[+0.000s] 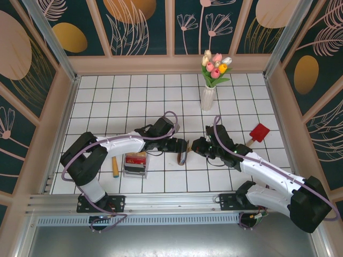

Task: Put the credit cards into the card holder

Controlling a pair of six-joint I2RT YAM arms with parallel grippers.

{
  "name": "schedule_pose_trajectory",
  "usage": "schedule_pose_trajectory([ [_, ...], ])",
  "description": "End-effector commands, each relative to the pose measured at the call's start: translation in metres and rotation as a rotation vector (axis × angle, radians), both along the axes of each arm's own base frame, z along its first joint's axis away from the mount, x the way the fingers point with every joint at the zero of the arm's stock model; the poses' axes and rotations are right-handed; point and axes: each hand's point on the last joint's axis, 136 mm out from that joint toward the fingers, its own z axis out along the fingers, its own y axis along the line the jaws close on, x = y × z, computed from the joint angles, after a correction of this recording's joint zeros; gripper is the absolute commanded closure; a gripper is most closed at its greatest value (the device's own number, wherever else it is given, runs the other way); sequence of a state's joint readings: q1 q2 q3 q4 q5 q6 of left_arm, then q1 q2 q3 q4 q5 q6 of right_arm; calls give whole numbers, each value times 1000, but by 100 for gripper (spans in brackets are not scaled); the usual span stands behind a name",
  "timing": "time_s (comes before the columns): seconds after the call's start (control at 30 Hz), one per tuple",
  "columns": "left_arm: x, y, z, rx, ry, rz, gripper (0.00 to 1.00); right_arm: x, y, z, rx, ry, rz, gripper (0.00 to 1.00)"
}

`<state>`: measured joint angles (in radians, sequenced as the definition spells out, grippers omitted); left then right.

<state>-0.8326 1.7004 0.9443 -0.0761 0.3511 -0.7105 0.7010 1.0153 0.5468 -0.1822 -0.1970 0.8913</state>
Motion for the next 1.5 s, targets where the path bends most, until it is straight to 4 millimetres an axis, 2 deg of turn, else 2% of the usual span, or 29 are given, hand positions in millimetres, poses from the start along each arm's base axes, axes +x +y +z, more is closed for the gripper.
schedule_pose_trajectory([
  [0.0,-1,-11,8,-40,-14,-35,28,3,4,6,17,-23,21,92],
  [0.37,-1,-7,3,-23,-10,-23,30,1,3,4,16,-17,21,92],
  [0.4,-1,-5,-7,3,8,-24,30,2,4,5,18,-20,21,92],
  [0.5,-2,-5,-12,20,17,-28,30,2,5,8,27,-26,26,92],
  [0.63,1,2,-16,58,6,-2,32,3,5,10,23,-31,25,92],
  [0.73,2,7,-15,74,-6,12,36,4,-3,6,-20,-28,-1,92],
  [0.83,1,12,-17,89,-10,23,41,4,-21,-9,-116,8,-54,92],
  [0.87,1,14,-19,100,-11,28,41,4,-30,-16,-161,26,-84,92],
  [0.9,3,16,-10,90,-32,34,41,3,-43,-27,-223,55,-121,92],
  [1.0,3,19,-9,98,-43,39,39,-2,-71,-52,-351,118,-188,92],
  [1.13,3,25,-12,122,-51,51,38,-5,-85,-77,-397,168,-215,91],
  [1.2,2,27,-14,126,-54,49,40,-5,-83,-84,-386,176,-205,89],
  [1.3,1,29,-21,145,-41,47,50,-3,-79,-88,-381,176,-190,85],
  [1.4,-1,30,-27,155,-30,48,68,-1,-85,-91,-423,185,-209,77],
  [1.47,-1,29,-26,150,-28,46,79,2,-84,-85,-433,183,-206,73],
])
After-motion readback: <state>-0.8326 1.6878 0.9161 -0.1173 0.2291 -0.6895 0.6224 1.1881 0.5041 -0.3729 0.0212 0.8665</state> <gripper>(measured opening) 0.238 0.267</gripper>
